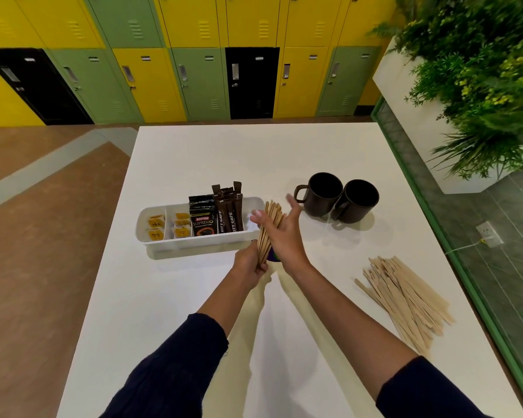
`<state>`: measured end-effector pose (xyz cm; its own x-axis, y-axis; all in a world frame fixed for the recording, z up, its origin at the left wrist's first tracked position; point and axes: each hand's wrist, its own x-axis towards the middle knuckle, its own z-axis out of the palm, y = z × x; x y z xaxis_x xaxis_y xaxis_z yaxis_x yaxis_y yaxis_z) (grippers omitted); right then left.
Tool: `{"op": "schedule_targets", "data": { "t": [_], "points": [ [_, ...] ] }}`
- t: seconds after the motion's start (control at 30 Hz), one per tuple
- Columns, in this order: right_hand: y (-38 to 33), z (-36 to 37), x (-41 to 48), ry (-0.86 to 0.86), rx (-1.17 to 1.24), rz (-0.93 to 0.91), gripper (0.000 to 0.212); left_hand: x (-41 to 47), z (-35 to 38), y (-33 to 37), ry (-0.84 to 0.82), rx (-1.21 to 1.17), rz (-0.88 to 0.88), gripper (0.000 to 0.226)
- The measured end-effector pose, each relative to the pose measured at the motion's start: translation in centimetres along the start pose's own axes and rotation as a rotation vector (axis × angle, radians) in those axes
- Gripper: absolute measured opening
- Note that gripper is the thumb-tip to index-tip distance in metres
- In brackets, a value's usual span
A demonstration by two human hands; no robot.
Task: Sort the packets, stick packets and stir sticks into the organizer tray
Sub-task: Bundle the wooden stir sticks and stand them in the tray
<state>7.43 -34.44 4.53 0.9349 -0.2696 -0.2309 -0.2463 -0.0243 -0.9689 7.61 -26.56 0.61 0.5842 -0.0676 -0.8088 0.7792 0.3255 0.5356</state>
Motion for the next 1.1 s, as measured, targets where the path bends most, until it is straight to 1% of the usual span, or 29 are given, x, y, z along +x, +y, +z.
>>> {"op": "schedule_targets", "data": {
  "t": [0.03, 0.07, 0.2, 0.27, 0.37, 0.53, 0.63, 0.7, 0.8, 0.97, 1.1],
  "points": [
    [-0.1, 0.1, -0.1, -0.038, -0.008, 0.008, 0.047, 0.1, 0.0, 0.1, 0.010, 0.006, 0.014, 0.028],
    [-0.4, 0.1, -0.2, -0.061, -0.013, 0.013, 0.033, 0.2, 0.1, 0.2, 0.020, 0.020, 0.029, 0.029],
    [-1.6, 0.7, 0.8, -0.070, 0.040, -0.030, 0.032, -0.2, 0.8, 0.9, 0.038, 0.115, 0.124, 0.033],
    [-2.3, 1.1, 1.7, -0.081, 0.049, -0.080, 0.030, -0.5, 1.2, 1.4, 0.057, 0.208, 0.219, 0.036],
    [-3.7, 1.5, 3.0, -0.125, 0.029, -0.134, 0.030, -0.4, 1.0, 1.9, 0.100, 0.374, 0.390, 0.031],
    [-5.4, 1.9, 5.4, -0.127, 0.059, -0.179, 0.026, -0.7, -0.7, 1.9, 0.309, 0.773, 0.780, 0.023],
    [-5.5, 2.4, 6.6, -0.106, 0.057, -0.194, 0.024, -0.3, -1.9, 1.9, 0.451, 1.055, 0.926, 0.022],
    [-5.2, 2.9, 7.3, -0.101, 0.041, -0.193, 0.026, 0.3, -2.6, 1.8, 0.487, 1.216, 0.955, 0.024],
    [-4.4, 3.4, 8.2, -0.096, 0.007, -0.180, 0.027, 0.9, -3.4, 1.7, 0.446, 1.303, 0.979, 0.024],
    [-3.5, 4.0, 9.4, -0.089, 0.002, -0.144, 0.027, 1.2, -4.0, 2.1, 0.376, 1.302, 1.006, 0.025],
    [-1.8, 4.7, 9.4, -0.117, -0.083, -0.121, 0.025, 1.3, -4.5, 2.0, 0.366, 1.278, 1.043, 0.022]
  ]
}}
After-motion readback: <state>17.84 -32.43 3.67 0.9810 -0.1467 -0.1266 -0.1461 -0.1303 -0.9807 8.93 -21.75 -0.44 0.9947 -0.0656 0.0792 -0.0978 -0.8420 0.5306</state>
